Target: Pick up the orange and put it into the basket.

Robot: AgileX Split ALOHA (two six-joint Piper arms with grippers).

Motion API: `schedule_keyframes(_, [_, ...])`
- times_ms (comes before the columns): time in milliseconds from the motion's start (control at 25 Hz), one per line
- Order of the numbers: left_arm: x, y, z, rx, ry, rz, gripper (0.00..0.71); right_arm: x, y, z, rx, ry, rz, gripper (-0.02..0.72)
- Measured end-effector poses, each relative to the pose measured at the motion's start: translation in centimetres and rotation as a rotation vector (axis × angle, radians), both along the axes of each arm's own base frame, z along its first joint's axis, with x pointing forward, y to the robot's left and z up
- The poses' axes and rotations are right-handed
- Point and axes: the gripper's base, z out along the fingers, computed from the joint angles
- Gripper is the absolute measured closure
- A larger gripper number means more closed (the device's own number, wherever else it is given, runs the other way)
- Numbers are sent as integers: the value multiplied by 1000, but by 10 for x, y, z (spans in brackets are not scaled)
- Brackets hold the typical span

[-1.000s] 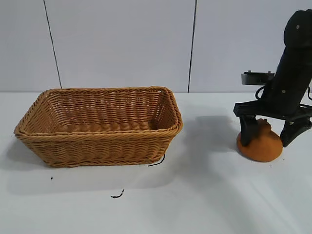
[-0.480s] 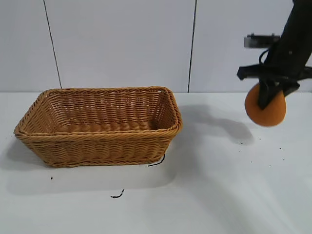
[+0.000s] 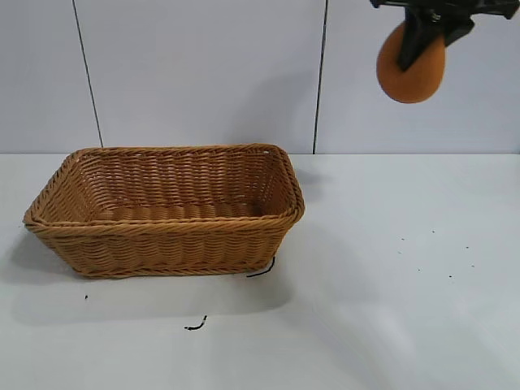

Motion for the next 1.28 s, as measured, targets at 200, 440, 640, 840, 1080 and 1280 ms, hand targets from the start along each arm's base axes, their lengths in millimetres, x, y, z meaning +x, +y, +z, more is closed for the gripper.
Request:
schedule_keyframes(200, [0, 0, 0, 0, 0, 0, 71, -14, 70, -30, 27, -14, 118, 610])
schedule_keyframes(440, [0, 0, 0, 0, 0, 0, 71, -20, 125, -94, 17, 5, 202, 608])
schedule_keyframes(640, [0, 0, 0, 0, 0, 0, 71, -18, 137, -138, -5, 50, 201, 468])
schedule_keyframes(840, [0, 0, 0, 0, 0, 0, 71, -17, 139, -136, -11, 58, 203, 99])
schedule_keyframes(1080, [0, 0, 0, 0, 0, 0, 71, -8, 143, -86, 0, 4, 213, 26])
schedule_keyframes(1280, [0, 0, 0, 0, 0, 0, 71, 9, 121, -44, -2, -51, 147, 26])
